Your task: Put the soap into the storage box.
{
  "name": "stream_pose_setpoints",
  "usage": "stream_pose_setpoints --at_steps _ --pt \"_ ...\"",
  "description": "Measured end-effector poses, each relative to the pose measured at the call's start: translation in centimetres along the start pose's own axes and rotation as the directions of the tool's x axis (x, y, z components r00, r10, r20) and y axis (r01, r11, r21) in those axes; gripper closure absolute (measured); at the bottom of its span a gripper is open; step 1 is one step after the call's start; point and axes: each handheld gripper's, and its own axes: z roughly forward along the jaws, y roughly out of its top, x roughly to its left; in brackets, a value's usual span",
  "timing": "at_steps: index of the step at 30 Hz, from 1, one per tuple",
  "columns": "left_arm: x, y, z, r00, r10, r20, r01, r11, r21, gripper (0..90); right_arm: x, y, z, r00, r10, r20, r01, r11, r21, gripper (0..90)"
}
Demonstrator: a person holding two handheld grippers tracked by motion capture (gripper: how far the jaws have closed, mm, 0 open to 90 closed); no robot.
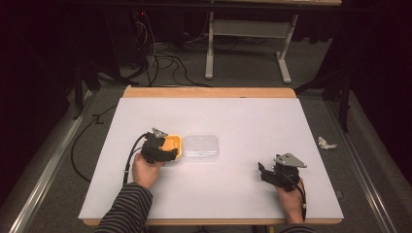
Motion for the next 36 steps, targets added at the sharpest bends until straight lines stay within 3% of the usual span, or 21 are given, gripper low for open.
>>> stream_pose_setpoints --at_steps 6,9,14,22,36 --pt "0.1 0.1 0.0 0.9999 -0.001 -0.015 0.001 1.0000 -0.002 26.8 0.1 0.0 0.0 0.9998 -0.018 -0.005 0.018 1.000 0.004 24.8" --pt "0.1 0.2 -0.3 0.9993 0.028 -0.023 -0.029 0.9991 -0.032 21.0 0.2 0.0 0.0 0.9997 -0.025 -0.005 0.025 1.000 0.003 24.8" --pt "0.2 1.2 -1.6 0.9999 -0.016 -0.002 0.015 0.9976 -0.067 15.5 0.3 0.0 -0.1 0.9989 -0.045 -0.011 0.045 0.999 -0.002 24.8" --pt "0.5 2.0 -3.6 0.9994 -0.030 0.014 0.031 0.9956 -0.088 15.4 0.3 0.0 -0.2 0.9993 -0.038 -0.005 0.038 0.999 -0.012 24.7" --pt "-1.5 1.1 -5.7 0.9983 -0.003 0.059 0.009 0.9937 -0.112 15.7 0.4 0.0 -0.2 0.9987 -0.050 -0.006 0.050 0.999 -0.014 24.7"
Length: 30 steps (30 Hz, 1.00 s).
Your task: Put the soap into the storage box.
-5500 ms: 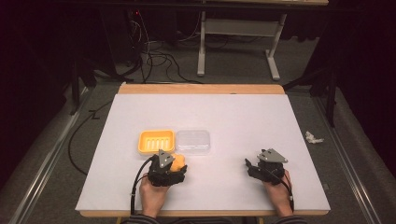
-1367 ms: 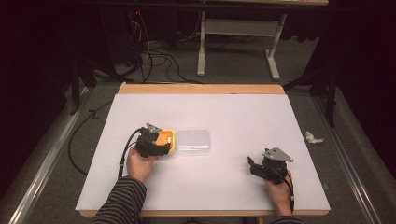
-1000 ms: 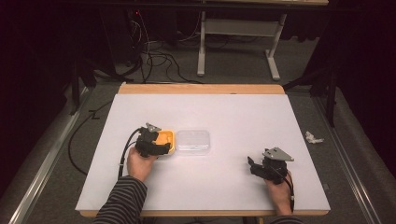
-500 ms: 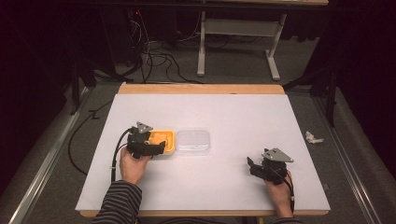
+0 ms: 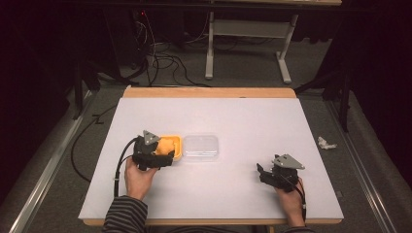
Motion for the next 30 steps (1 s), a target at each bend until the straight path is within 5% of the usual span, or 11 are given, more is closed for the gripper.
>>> stream_pose_setpoints --at_steps 13,14,15,20,23,25,28,30 --pt "-0.2 -0.5 -1.6 0.9986 -0.050 -0.015 0.049 0.9966 -0.065 15.4 0.0 0.0 0.0 0.9999 -0.003 -0.010 0.003 1.000 -0.002 24.8" --pt "0.3 -0.5 -2.3 0.9995 0.030 -0.005 -0.030 0.9995 0.009 15.4 0.0 0.0 0.0 1.0000 0.002 -0.008 -0.002 1.000 0.002 24.8" --pt "0.2 -0.6 -2.4 0.9996 0.028 -0.005 -0.028 0.9996 0.005 15.4 0.0 0.0 0.0 1.0000 0.002 -0.007 -0.002 1.000 0.002 24.8" --pt "-0.3 -0.8 -2.7 0.9996 -0.025 0.011 0.026 0.9982 -0.055 15.4 0.0 0.0 0.1 0.9999 0.017 0.003 -0.017 1.000 0.007 24.6" --pt "-1.0 -1.0 -2.7 0.9971 -0.071 0.028 0.074 0.9908 -0.114 15.4 -0.2 0.0 0.0 0.9996 0.029 -0.002 -0.029 1.000 0.002 24.7" --pt "-1.1 -1.3 -3.0 0.9979 -0.060 0.025 0.062 0.9935 -0.095 15.4 -0.1 0.0 0.0 0.9998 0.019 -0.001 -0.019 1.000 0.005 24.7" --pt "-1.6 -1.6 -2.8 0.9939 -0.104 0.037 0.108 0.9835 -0.145 15.4 0.0 0.0 0.1 1.0000 0.002 0.000 -0.002 1.000 0.013 24.7" --pt "-1.7 -2.0 -3.1 0.9953 -0.089 0.039 0.093 0.9887 -0.118 15.4 0.0 0.0 0.1 1.0000 0.003 -0.002 -0.003 1.000 0.010 24.7"
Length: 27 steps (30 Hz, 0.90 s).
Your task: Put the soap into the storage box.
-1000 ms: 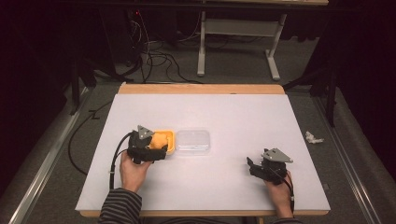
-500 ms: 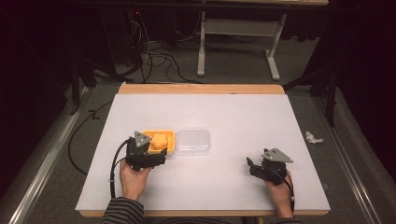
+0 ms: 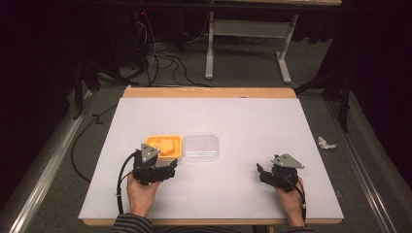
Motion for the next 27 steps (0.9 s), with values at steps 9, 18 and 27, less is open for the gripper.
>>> stream_pose_setpoints --at_steps 9,18,27 --pt "-1.2 -1.0 -0.9 0.9982 0.046 0.039 -0.047 0.9980 0.041 15.4 0.0 0.0 -0.1 0.9999 0.010 0.001 -0.010 1.000 -0.003 24.7" --pt "-1.9 -2.0 -1.0 0.9968 0.044 0.066 -0.048 0.9974 0.053 15.3 0.0 0.0 -0.1 0.9999 0.009 0.005 -0.009 1.000 -0.008 24.7" --pt "-3.0 -3.2 -0.5 0.9916 0.077 0.105 -0.084 0.9941 0.069 15.3 0.1 0.0 0.0 1.0000 -0.005 -0.002 0.005 1.000 0.000 24.7"
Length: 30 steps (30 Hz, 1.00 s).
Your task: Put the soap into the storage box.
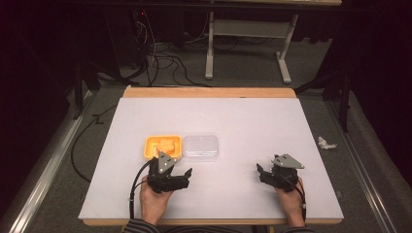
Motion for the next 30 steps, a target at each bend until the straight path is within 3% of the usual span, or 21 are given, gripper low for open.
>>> stream_pose_setpoints --at_steps 5,10,15,17,30 --pt "-0.1 -0.5 0.4 0.9999 0.008 0.009 -0.008 0.9996 0.026 15.3 0.0 0.0 0.0 1.0000 0.006 0.004 -0.006 1.000 -0.003 24.7" --pt "-0.3 -1.1 1.0 0.9998 -0.010 0.016 0.010 0.9997 0.023 15.2 0.0 0.0 0.0 1.0000 0.002 -0.002 -0.002 1.000 -0.002 24.7" --pt "-0.5 -2.5 1.6 0.9988 0.049 0.008 -0.049 0.9974 0.053 15.3 0.1 0.0 0.0 1.0000 -0.003 0.002 0.003 1.000 0.003 24.7" --pt "-0.6 -2.8 2.0 0.9986 0.053 0.009 -0.054 0.9965 0.065 15.2 0.0 0.0 0.0 1.0000 0.003 0.000 -0.003 1.000 -0.001 24.7" --pt "-0.5 -3.7 3.0 0.9992 0.036 0.015 -0.037 0.9960 0.081 15.1 0.0 0.0 0.0 1.0000 0.002 0.000 -0.002 1.000 -0.001 24.7"
